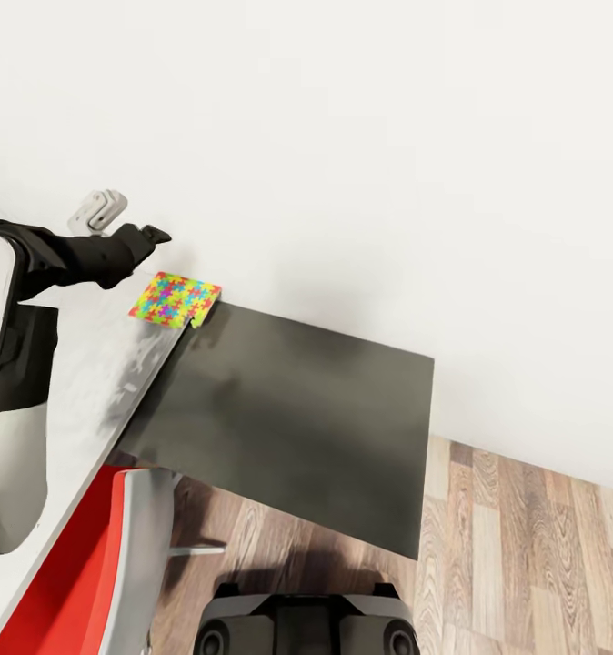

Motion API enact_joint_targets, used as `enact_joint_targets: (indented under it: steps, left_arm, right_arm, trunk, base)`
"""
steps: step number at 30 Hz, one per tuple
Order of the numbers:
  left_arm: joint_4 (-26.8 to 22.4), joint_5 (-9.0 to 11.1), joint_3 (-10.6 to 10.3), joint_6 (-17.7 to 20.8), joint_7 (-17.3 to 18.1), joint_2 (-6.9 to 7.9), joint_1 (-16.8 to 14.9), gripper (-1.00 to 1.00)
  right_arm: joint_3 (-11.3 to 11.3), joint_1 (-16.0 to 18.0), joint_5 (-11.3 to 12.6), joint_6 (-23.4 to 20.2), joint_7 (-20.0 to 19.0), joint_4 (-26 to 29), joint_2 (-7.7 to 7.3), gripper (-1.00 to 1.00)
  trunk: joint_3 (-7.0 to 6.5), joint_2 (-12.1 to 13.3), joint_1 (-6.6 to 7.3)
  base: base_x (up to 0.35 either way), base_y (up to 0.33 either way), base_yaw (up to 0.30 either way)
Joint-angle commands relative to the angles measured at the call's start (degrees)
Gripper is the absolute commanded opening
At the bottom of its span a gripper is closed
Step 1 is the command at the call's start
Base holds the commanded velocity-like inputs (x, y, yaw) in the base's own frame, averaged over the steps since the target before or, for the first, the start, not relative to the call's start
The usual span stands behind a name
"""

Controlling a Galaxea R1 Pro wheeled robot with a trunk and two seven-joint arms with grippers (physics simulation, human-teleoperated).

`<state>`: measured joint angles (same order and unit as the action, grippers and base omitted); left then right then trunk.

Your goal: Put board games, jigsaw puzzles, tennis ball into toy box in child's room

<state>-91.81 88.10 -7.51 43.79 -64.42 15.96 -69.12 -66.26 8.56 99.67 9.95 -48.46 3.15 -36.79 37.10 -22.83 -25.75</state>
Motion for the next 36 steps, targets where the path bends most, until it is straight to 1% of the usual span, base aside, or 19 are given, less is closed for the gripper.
enact_joint_targets:
  steps: [1,2,5,6,7,8,10,11,13,14,15,16,19,20,23,29,33,36]
  left_arm:
    - [-0.01,0.43,-0.84,0.34,-1.14,-0.70,-0.12,1.00]
    - [-0.01,0.43,-0.84,0.34,-1.14,-0.70,-0.12,1.00]
    - [0.10,0.56,-3.55,0.64,-3.44,-2.64,-0.28,1.00]
    - [0.10,0.56,-3.55,0.64,-3.44,-2.64,-0.28,1.00]
    - [0.09,0.60,-4.43,0.70,-4.31,-3.24,-0.25,1.00]
    - [0.09,0.60,-4.43,0.70,-4.31,-3.24,-0.25,1.00]
    - [0.10,0.66,-5.89,0.75,-5.73,-4.37,-0.04,1.00]
    - [0.10,0.66,-5.89,0.75,-5.73,-4.37,-0.04,1.00]
    - [0.09,0.66,-6.89,0.76,-6.66,-5.38,0.65,1.00]
    - [0.09,0.66,-6.89,0.76,-6.66,-5.38,0.65,1.00]
    - [0.03,0.71,-7.26,0.78,-7.02,-5.81,1.14,1.00]
    - [0.03,0.71,-7.26,0.78,-7.02,-5.81,1.14,1.00]
    - [-0.12,0.89,-7.98,0.86,-7.69,-6.65,2.63,1.00]
    - [-0.12,0.89,-7.98,0.86,-7.69,-6.65,2.63,1.00]
    - [-0.21,1.30,-8.40,0.92,-7.83,-7.08,4.00,1.00]
    - [-0.25,1.96,-8.64,1.04,-7.48,-7.32,5.30,1.00]
    - [-0.28,3.29,-9.49,1.29,-6.25,-7.47,6.00,1.00]
    - [-0.29,3.94,-10.01,1.38,-5.72,-7.66,6.15,1.00]
  right_arm:
    - [-0.53,0.34,0.32,0.50,0.00,0.06,-0.12,1.00]
    - [-0.53,0.34,0.32,0.50,0.00,0.06,-0.12,1.00]
    - [-0.46,1.03,0.83,1.16,-0.04,0.04,-0.35,1.00]
    - [-0.46,1.03,0.83,1.16,-0.04,0.04,-0.35,1.00]
    - [-0.44,1.21,1.30,1.45,-0.04,0.04,-0.55,1.00]
    - [-0.44,1.21,1.30,1.45,-0.04,0.04,-0.55,1.00]
    - [-0.39,1.50,2.95,1.87,-0.03,0.06,-1.05,1.00]
    - [-0.39,1.50,2.95,1.87,-0.03,0.06,-1.05,1.00]
    - [-0.32,1.99,5.06,2.17,-0.04,0.08,-1.46,1.00]
    - [-0.32,1.99,5.06,2.17,-0.04,0.08,-1.46,1.00]
    - [-0.29,2.29,5.98,2.26,-0.04,0.08,-1.62,1.00]
    - [-0.29,2.29,5.98,2.26,-0.04,0.08,-1.62,1.00]
    - [-0.24,3.03,7.78,2.49,-0.09,0.09,-1.92,1.00]
    - [-0.24,3.03,7.78,2.49,-0.09,0.09,-1.92,1.00]
    - [-0.23,3.40,8.70,2.81,-0.16,0.10,-2.02,1.00]
    - [-0.25,3.48,9.17,3.56,-0.21,0.10,-2.00,1.00]
    - [-0.26,3.46,9.46,4.50,-0.38,0.10,-2.11,1.00]
    - [-0.27,3.40,9.56,4.87,-0.77,0.10,-2.17,1.00]
  trunk:
    - [-0.02,-0.09,-0.03]
    - [-0.12,-0.09,-0.03]
    - [-0.40,-0.09,-0.03]
    - [-0.49,-0.09,-0.03]
    - [-0.59,-0.09,-0.03]
    - [-0.68,-0.09,-0.03]
    - [-0.87,-0.09,-0.03]
    - [-0.97,-0.09,-0.03]
    - [-1.15,-0.09,-0.03]
    - [-1.25,-0.09,-0.03]
    - [-1.34,-0.09,-0.03]
    - [-1.44,-0.09,-0.03]
    - [-1.72,-0.09,-0.03]
    - [-1.82,-0.09,-0.03]
    - [-2.10,-0.09,-0.03]
    - [-2.67,-0.09,-0.03]
    - [-3.04,-0.09,-0.03]
    - [-3.33,-0.09,-0.03]
  base:
    - [0.000,0.000,0.000]
    - [0.000,0.000,0.000]
    - [0.000,0.000,0.000]
    - [0.000,0.000,0.000]
    - [0.000,0.000,0.000]
    - [0.000,0.000,0.000]
    - [0.000,0.000,0.000]
    - [0.000,0.000,0.000]
    - [0.000,0.000,0.000]
    - [0.000,0.000,0.000]
    - [0.000,0.000,0.000]
    - [0.000,0.000,0.000]
    - [0.000,0.000,0.000]
    - [0.000,0.000,0.000]
    - [0.000,0.000,0.000]
    - [0.000,0.000,0.000]
    - [0.000,0.000,0.000]
    - [0.000,0.000,0.000]
